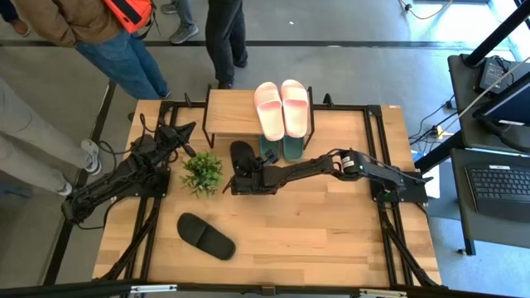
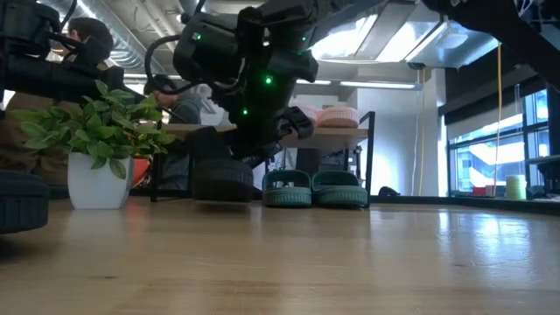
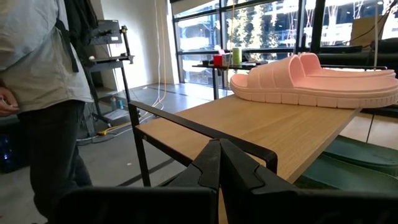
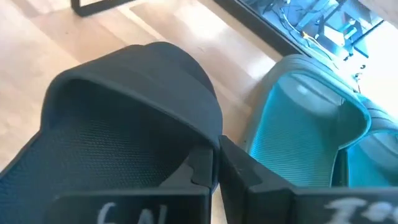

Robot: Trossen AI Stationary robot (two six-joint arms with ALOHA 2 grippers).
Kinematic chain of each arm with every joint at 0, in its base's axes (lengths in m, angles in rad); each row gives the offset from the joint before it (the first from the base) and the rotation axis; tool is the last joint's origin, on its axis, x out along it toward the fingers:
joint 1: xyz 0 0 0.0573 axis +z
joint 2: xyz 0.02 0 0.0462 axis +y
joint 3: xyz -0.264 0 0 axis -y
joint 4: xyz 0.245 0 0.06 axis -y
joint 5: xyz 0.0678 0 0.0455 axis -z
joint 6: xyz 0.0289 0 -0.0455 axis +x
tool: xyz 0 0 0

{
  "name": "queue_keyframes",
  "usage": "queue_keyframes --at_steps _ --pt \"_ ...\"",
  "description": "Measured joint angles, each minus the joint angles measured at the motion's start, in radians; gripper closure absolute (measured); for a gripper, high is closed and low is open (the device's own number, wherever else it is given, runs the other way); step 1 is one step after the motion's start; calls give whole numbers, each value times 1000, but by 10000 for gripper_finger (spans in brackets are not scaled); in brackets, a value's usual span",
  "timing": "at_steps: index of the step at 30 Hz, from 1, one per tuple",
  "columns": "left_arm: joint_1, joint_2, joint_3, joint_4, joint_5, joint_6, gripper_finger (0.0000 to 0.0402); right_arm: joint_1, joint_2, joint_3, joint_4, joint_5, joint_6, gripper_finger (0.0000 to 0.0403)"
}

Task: Pick and place slides into the shelf
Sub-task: Put the top black slide under the shelf

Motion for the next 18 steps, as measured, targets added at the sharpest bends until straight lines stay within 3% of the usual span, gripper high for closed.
queue_keyframes --at_steps 18 --pt "0 0 0 0 2 0 401 -22 28 2 14 5 10 382"
